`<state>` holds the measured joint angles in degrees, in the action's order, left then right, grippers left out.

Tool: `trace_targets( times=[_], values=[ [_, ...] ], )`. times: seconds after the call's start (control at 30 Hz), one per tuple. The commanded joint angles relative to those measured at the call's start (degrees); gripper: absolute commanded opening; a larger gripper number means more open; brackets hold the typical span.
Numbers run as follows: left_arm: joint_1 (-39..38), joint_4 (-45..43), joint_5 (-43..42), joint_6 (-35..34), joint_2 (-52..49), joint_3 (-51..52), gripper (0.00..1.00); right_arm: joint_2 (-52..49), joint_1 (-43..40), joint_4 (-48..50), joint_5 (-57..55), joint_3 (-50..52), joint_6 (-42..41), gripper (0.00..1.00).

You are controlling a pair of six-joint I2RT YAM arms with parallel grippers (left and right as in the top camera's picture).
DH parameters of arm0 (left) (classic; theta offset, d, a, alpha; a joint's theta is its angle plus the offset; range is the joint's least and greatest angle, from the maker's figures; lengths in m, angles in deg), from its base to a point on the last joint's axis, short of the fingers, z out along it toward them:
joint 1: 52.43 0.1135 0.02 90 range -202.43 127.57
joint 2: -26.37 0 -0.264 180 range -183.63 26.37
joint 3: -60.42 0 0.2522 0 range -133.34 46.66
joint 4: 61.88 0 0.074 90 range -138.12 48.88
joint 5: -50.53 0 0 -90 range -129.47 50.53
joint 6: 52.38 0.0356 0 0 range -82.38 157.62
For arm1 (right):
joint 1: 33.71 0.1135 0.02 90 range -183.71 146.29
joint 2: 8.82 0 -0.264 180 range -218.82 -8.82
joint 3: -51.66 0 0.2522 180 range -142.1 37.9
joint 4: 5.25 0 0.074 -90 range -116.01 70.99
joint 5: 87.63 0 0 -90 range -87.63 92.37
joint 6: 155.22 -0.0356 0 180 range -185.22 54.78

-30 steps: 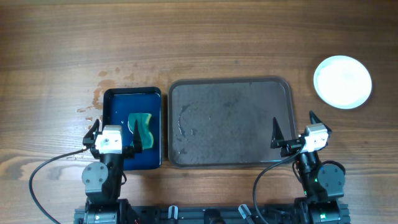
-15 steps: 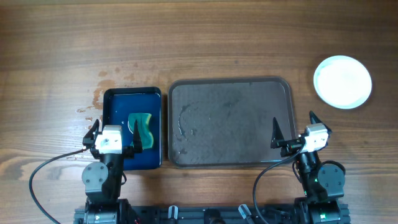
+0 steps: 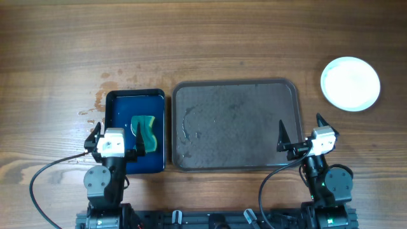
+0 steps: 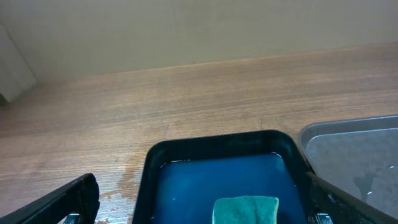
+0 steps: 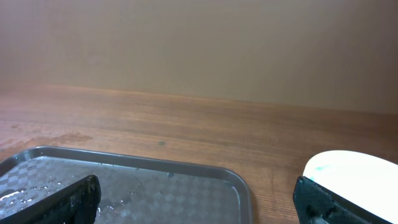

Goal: Clean dirty plates on tray and stack at the side

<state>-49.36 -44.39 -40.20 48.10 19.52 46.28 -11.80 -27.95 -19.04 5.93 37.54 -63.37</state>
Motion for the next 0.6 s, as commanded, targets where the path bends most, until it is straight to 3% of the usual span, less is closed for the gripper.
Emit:
trace_targets(
  times=[0.0, 0.27, 0.57],
  values=[
    [0.3, 0.4, 1.0, 1.4, 1.2, 0.1, 1.0, -0.1, 0.3, 0.1, -0.6, 0.1, 1.0, 1.0],
    [-0.1, -0.2, -3.7, 0.5, 6.7, 0.1, 1.0, -0.1, 0.3, 0.1, -0.6, 0.1, 1.0, 1.0],
    [-0.7, 0.2, -4.2, -14.5, 6.7, 0.1, 1.0, -0.1, 0.3, 0.1, -0.6, 0.1, 1.0, 1.0]
  ],
)
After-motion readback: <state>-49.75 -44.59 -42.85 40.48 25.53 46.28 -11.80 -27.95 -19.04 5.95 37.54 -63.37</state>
